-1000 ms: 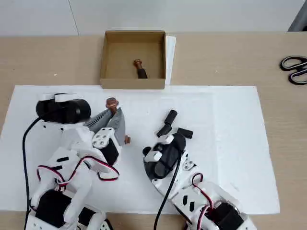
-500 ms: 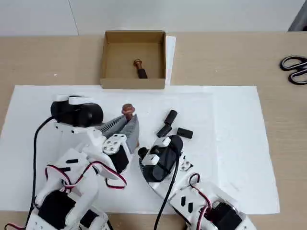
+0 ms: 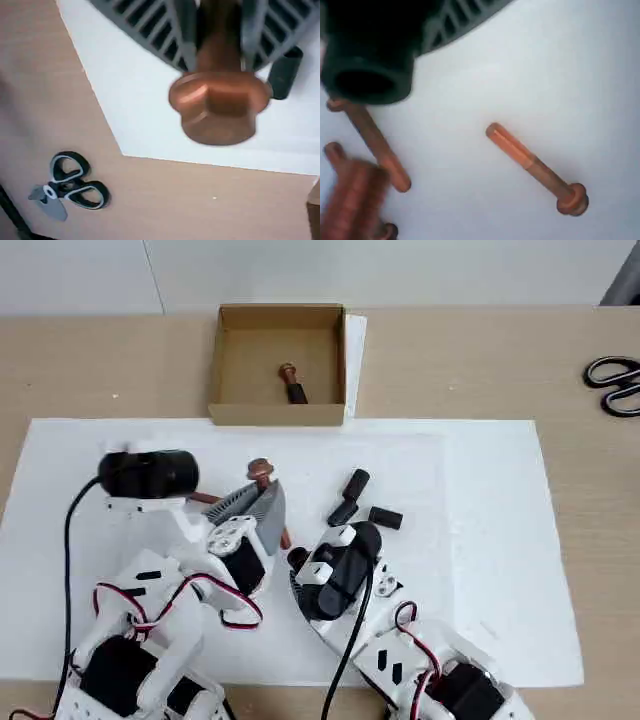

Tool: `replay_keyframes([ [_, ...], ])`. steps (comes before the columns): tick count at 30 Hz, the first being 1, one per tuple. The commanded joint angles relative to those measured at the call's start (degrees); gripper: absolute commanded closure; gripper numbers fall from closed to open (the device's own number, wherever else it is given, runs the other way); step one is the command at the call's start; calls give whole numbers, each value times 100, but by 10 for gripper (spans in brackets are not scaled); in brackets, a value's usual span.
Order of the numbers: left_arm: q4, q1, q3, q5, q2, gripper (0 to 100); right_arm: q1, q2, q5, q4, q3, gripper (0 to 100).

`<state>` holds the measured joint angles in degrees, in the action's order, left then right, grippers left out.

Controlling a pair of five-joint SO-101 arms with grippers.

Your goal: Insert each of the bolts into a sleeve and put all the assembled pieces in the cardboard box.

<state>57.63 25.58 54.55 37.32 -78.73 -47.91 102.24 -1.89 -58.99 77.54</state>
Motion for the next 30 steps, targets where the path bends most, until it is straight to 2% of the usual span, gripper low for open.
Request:
replay_keyframes([
  [1, 79, -18, 119, 53, -62, 994, 13, 57, 53, 171, -53, 995],
  [6, 9, 18, 462, 53, -62, 994, 13, 48, 53, 418, -26, 995],
  [18, -914, -26, 567, 62, -70, 994, 13, 57, 62, 365, -9, 995],
  [30, -958, -35, 330, 79, -70, 993, 13, 57, 273, 382, 167, 995],
])
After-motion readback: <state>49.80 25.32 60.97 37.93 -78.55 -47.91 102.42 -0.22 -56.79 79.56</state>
